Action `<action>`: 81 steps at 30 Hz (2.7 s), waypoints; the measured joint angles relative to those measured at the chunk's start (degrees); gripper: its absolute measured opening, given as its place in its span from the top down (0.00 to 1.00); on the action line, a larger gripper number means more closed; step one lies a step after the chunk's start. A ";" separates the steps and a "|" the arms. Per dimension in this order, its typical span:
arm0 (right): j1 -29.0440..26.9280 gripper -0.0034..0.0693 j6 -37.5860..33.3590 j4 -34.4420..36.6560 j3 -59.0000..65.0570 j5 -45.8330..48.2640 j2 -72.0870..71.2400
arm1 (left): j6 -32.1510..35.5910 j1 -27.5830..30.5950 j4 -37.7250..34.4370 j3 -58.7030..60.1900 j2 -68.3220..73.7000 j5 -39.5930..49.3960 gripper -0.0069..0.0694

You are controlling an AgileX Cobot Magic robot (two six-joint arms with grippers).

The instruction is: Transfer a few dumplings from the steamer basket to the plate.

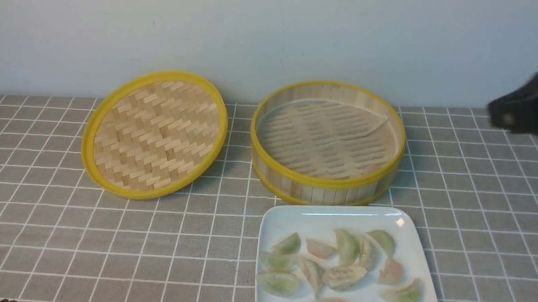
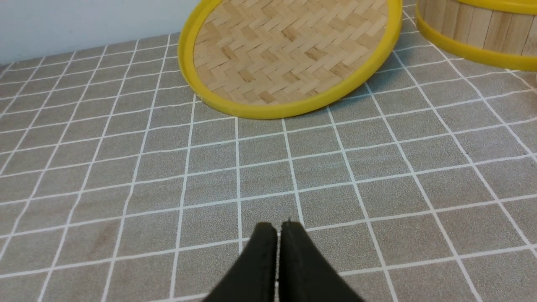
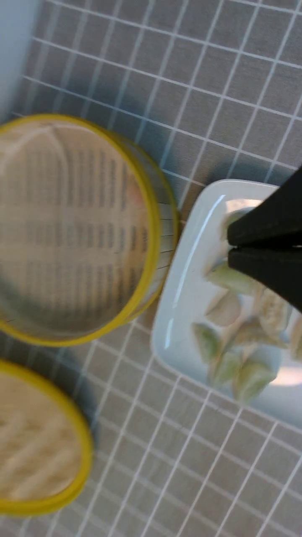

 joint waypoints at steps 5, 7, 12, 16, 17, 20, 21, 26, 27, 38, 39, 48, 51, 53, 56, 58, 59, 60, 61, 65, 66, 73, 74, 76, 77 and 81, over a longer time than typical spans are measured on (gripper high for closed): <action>0.00 0.97 1.42 0.00 10.75 -9.79 -19.77 | 0.00 0.00 0.00 0.00 0.00 0.00 0.92; 0.00 0.97 1.54 -1.34 20.16 -19.25 -32.55 | 0.00 0.00 0.00 0.00 0.00 0.00 0.92; 0.00 0.97 3.07 -5.02 35.63 -31.70 -55.38 | 0.00 0.00 0.00 0.00 0.00 0.00 0.92; 0.00 0.97 8.16 -7.29 40.52 -29.90 -57.62 | 0.00 0.00 0.02 0.00 0.00 0.00 0.92; 0.00 0.97 9.26 -7.46 41.31 -29.34 -57.54 | 0.00 0.00 0.02 0.00 0.00 0.00 0.92; 0.00 0.97 10.61 -8.01 42.00 -29.48 -56.53 | 0.00 0.00 0.08 0.00 0.00 0.00 0.92; 0.00 0.97 10.61 -8.13 42.00 -29.57 -56.48 | 0.00 0.00 0.08 0.00 0.00 0.00 0.92; 0.00 0.97 5.48 -13.26 42.00 -30.71 -56.22 | 0.00 0.00 0.14 0.00 0.00 0.00 0.92; 0.00 0.97 4.70 -13.88 42.00 -30.71 -56.22 | 0.00 0.00 0.19 0.00 0.00 0.00 0.92; 0.00 0.97 4.54 -14.05 42.00 -29.74 -56.22 | 0.00 0.00 0.19 0.00 0.00 0.00 0.92; 0.00 0.97 4.77 -13.77 42.00 -28.91 -56.22 | 0.00 0.00 0.19 0.00 0.00 0.00 0.92; -7.75 0.97 5.92 -14.09 51.56 -27.37 -56.22 | 0.00 0.00 0.19 0.00 0.00 0.00 0.92; -11.41 0.97 5.92 -14.35 56.29 -27.64 -56.22 | 0.00 0.00 0.19 0.00 0.00 0.00 0.92; -14.22 0.97 6.06 -14.49 60.78 -28.37 -56.22 | 0.00 0.00 0.19 0.00 0.00 0.00 0.92; -17.12 0.97 6.31 -14.26 68.85 -31.97 -56.22 | 0.00 0.00 0.19 0.00 0.00 0.00 0.92; -17.93 0.97 6.71 -14.18 69.35 -35.10 -56.28 | 0.00 0.00 0.20 0.00 0.00 -0.05 0.92; -18.33 0.97 6.83 -14.05 69.42 -35.63 -56.34 | 0.00 0.00 0.20 0.00 0.00 -0.05 0.92; -18.48 0.97 6.92 -14.05 69.42 -35.64 -56.34 | 0.00 0.00 0.20 0.00 0.00 -0.05 0.92; -18.75 0.97 6.98 -14.05 69.42 -35.76 -56.41 | 0.00 0.00 0.20 0.00 0.00 -0.05 0.92; -20.04 0.97 7.11 -14.05 69.48 -36.03 -56.73 | 0.00 0.00 0.20 0.00 0.00 -0.05 0.92; -20.28 0.97 7.11 -14.04 69.48 -36.09 -56.80 | 0.00 0.00 0.20 0.00 0.00 -0.05 0.92; -20.73 0.97 7.15 -14.04 69.52 -36.31 -57.22 | 0.00 0.00 0.20 0.00 0.00 -0.05 0.92; -20.73 0.97 7.15 -14.04 69.52 -36.31 -57.22 | 0.00 0.00 0.20 0.00 0.00 -0.05 0.92; -20.73 0.97 7.15 -14.04 69.54 -36.31 -57.22 | 0.00 0.00 0.20 0.00 0.00 -0.05 0.92; -20.73 0.97 7.15 -14.04 69.54 -36.31 -57.22 | 0.00 0.00 0.20 0.00 0.00 -0.05 0.92; -20.73 0.97 7.15 -14.04 69.59 -36.31 -57.22 | 0.00 0.00 0.20 0.00 0.00 -0.05 0.92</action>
